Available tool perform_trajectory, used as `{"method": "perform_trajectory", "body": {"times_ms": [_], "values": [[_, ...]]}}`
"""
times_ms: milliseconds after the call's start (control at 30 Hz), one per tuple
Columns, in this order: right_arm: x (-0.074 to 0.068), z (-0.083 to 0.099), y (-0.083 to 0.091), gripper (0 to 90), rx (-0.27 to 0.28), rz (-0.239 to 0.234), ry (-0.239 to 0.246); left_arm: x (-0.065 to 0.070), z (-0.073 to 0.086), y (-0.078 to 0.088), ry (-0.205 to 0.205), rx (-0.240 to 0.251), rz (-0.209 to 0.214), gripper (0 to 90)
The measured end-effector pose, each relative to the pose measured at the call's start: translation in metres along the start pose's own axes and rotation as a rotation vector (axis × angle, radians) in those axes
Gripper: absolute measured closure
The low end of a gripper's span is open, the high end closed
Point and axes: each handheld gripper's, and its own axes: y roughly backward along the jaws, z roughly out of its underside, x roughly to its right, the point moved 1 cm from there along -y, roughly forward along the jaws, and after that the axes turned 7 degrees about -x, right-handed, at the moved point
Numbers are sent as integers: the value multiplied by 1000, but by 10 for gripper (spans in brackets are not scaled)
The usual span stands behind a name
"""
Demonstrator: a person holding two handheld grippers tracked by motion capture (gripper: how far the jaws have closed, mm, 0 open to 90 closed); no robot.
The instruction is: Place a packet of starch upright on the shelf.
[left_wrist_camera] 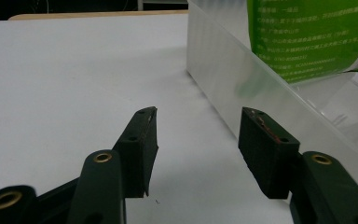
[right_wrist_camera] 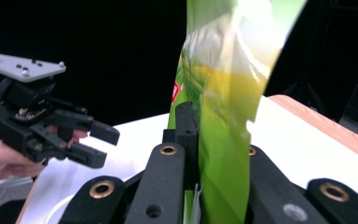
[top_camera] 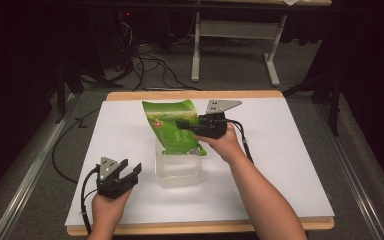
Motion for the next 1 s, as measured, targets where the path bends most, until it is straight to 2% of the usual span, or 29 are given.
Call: {"method": "perform_trajectory", "body": {"times_ms": [200, 400, 467, 533, 567, 600, 633, 800, 967, 1000], "values": [[-5, -2, -13, 876, 46, -6, 8, -1, 0, 1, 3, 3, 0, 475], [-3, 18, -18, 874, 17, 21, -12, -2, 0, 3, 10, 10, 3, 475], [-4, 28, -16, 870, 26, 38, -35, -2, 0, 3, 10, 11, 4, 475], [-4, 31, -13, 824, 41, 51, -52, -1, -1, 3, 6, 9, 6, 475], [-4, 32, -13, 800, 34, 69, -59, 1, 0, 4, 36, -6, 14, 476], [-4, 34, -13, 775, 21, 83, -59, 0, -1, 3, 7, 10, 6, 476], [-5, 36, -12, 762, 15, 90, -63, 0, -1, 2, 4, 10, 7, 475], [-8, 44, 0, 746, 6, 113, -87, 0, 0, 2, 4, 5, 9, 475], [-14, 52, 6, 784, 12, 152, -103, 1, 0, 2, 0, 3, 13, 475], [-15, 54, 6, 786, 16, 163, -112, 2, 0, 2, 18, -8, 20, 475]]}}
